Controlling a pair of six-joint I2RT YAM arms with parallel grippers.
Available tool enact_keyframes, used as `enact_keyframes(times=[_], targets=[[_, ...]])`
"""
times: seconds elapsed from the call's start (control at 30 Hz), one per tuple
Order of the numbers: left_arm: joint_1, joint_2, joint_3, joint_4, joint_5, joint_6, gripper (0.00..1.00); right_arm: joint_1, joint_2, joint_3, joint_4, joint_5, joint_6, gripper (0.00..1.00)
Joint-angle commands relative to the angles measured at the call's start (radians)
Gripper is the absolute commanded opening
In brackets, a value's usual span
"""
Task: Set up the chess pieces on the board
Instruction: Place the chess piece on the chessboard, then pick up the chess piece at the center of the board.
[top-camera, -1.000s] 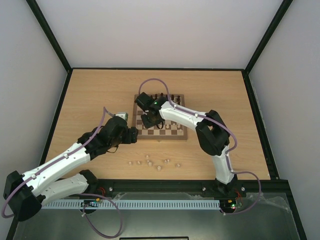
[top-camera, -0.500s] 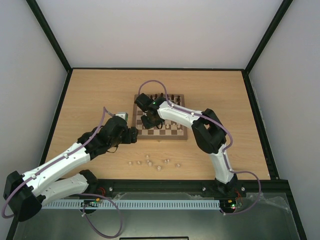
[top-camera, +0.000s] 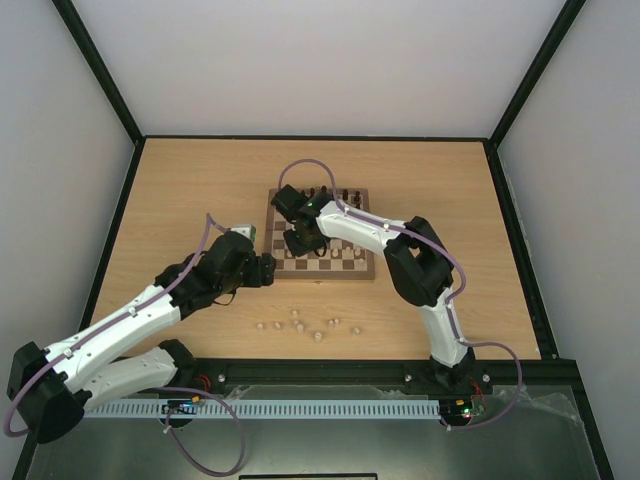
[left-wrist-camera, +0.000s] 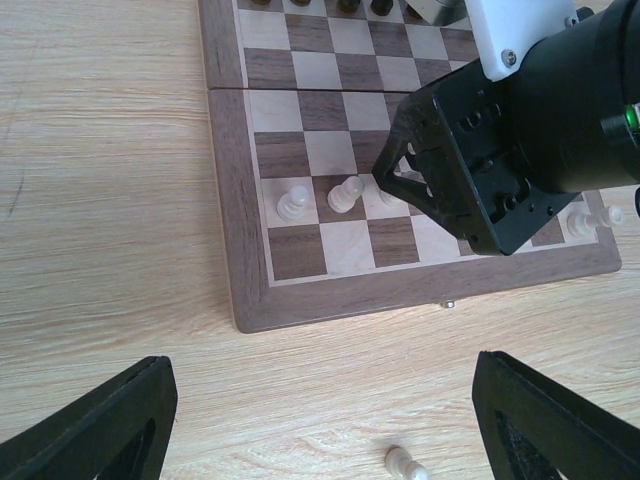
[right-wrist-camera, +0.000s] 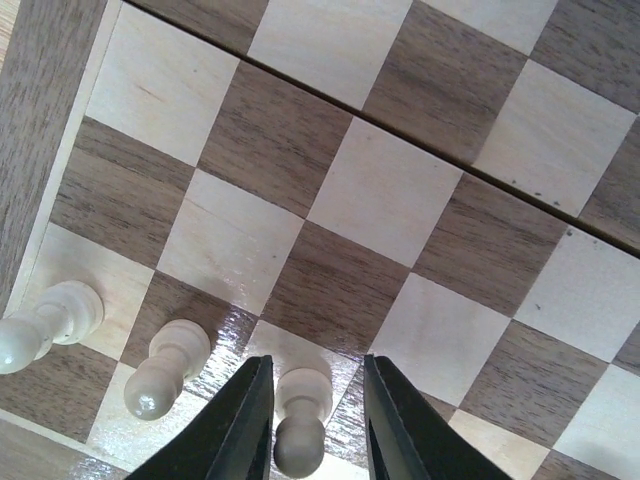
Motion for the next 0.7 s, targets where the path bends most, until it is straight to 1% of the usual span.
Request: enact_keyframes(times=[0.0,0.1,0.23,0.33,0.43,0.6,0.67], targets=[[0.005,0.001,0.013,-0.007,0.005,0.007,0.84,-0.008,-0.017,0.025,-0.05,0.01,-0.005,0.27],[0.005,0.003,0.022,-0.01,0.005,0.005,0.84,-0.008,-0.073,0.003,-0.042,0.029,0.004,0.32],[0.005,0.007,0.028,-0.016,0.005,0.004,0.84,-0.009,-0.202,-0.074,-0.027,0.059,0.022,0.36],[0.005,0.009,0.031,-0.021,0.004,0.003,0.84,-0.007,-0.333,-0.177,-0.016,0.075,0.043,0.39],[0.005,0.012,0.033,-0.022,0.004,0.003,0.85,-0.008,-0.459,-0.307,-0.008,0.056,0.064,0.42],[0.005,0.033,0.037,-0.012,0.005,0.009,0.93,0.0,-0.642,-0.541,0.02,-0.006,0.125,0.44],[0.005,0.043,0.036,-0.013,0.003,0.01,0.98,0.012,-0.692,-0.619,0.045,-0.035,0.148,0.44]])
